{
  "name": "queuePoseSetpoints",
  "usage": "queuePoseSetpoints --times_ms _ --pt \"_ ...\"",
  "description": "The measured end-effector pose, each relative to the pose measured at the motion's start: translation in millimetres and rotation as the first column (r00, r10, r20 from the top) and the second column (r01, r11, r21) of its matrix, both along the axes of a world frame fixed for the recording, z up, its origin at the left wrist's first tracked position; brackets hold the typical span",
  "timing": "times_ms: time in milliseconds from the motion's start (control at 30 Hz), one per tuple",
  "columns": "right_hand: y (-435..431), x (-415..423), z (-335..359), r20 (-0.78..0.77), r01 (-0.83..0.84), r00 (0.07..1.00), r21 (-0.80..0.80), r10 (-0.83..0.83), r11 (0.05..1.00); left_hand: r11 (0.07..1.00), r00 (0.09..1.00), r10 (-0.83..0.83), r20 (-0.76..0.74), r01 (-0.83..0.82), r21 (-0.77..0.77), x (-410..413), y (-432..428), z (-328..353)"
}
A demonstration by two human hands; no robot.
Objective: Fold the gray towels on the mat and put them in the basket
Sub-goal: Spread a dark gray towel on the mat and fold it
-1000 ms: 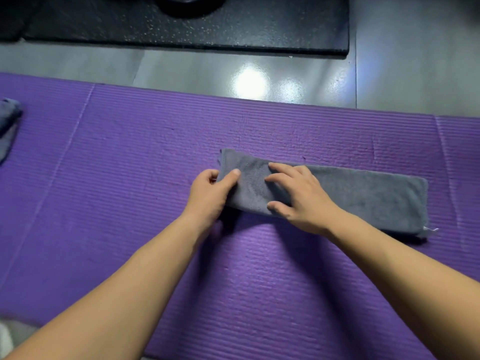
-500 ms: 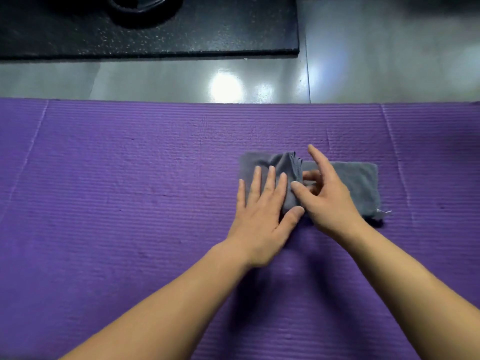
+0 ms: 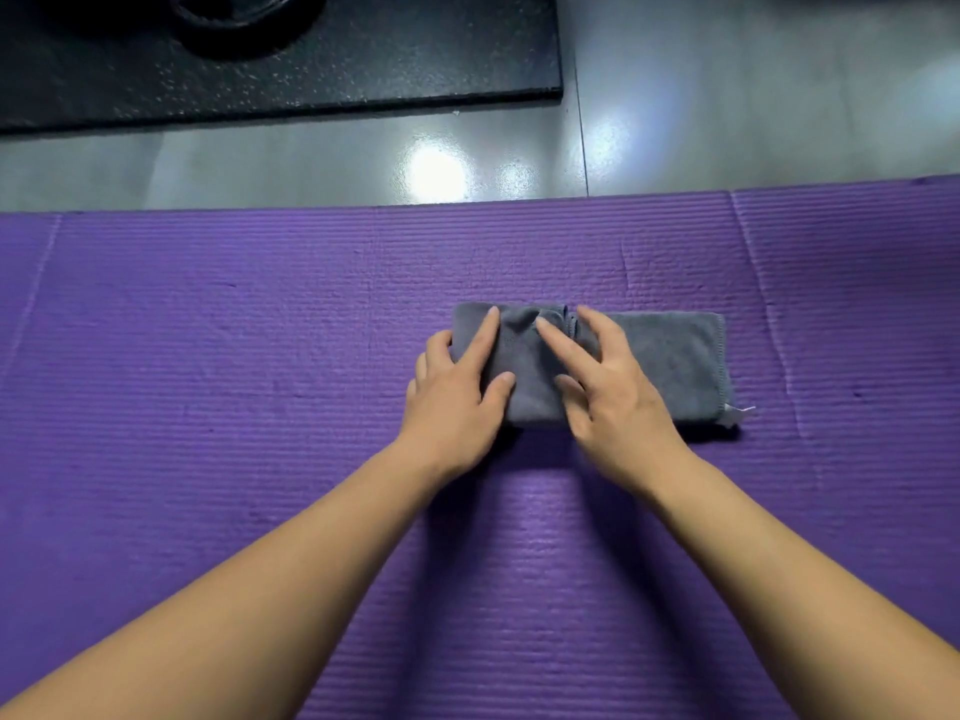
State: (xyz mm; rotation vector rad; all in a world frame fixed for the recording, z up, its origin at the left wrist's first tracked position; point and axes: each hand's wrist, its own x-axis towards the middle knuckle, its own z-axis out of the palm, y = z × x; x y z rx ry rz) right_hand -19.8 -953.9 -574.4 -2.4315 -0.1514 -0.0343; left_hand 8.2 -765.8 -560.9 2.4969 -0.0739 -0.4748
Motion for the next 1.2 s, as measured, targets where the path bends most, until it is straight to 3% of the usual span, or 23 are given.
queuePoseSetpoints --times_ms 133,233,333,433,633,733,800,900,967,1067,1200 --pt "20.5 -2.0 16.9 0.161 -0.019 0.985 -0.280 0.066 0.960 0.991 1.000 -0.003 -0.002 0.003 0.131 -4.7 -10.7 -1.1" --pt "29.3 -0.3 10.0 0.046 -0.089 0.992 -0.396 0.116 0.914 0.992 1.000 -0.003 -0.023 0.006 0.124 -3.4 -7.9 -3.4" --pt "24.8 2.8 -4.9 -0.090 -0.059 0.996 -0.505 0.016 0.861 0.994 0.998 -0.034 -0.058 0.040 0.107 -0.4 -2.7 -2.2" --pt "23.0 1.9 -9.1 -0.130 0.018 0.986 -0.545 -0.106 0.838 0.996 0.997 -0.034 -0.071 0.040 0.083 0.5 -1.8 -0.2" --pt "15.9 -0.5 -3.8 -0.181 0.115 0.957 -0.476 -0.225 0.872 1.000 0.997 0.014 -0.077 -0.013 0.018 2.5 -2.0 1.3" --pt "19.6 -3.7 10.1 0.003 0.188 0.980 -0.362 -0.200 0.913 1.000 0.996 0.004 -0.093 -0.004 -0.004 8.3 0.0 5.0" --pt "24.2 -7.6 14.4 0.066 0.123 0.992 -0.299 -0.108 0.946 0.999 0.994 0.017 -0.110 -0.022 -0.043 12.9 3.7 4.1" --pt "29.6 -12.6 11.7 -0.116 0.085 0.987 -0.221 -0.113 0.972 0.982 0.994 0.049 -0.099 -0.066 -0.175 15.5 6.6 2.6" --pt "29.3 -14.5 8.4 -0.171 0.088 0.977 -0.222 -0.127 0.971 0.924 0.977 0.149 -0.152 -0.192 -0.330 13.7 5.8 4.8" --pt "29.2 -14.2 13.1 -0.200 0.136 0.967 -0.112 -0.157 0.984 0.721 0.849 0.323 -0.419 -0.507 -0.472 12.1 4.1 14.1" --pt "27.4 -9.2 26.7 -0.317 0.264 0.926 0.163 -0.203 0.951 0.619 0.741 0.221 -0.634 -0.609 -0.496 12.4 1.2 30.2"
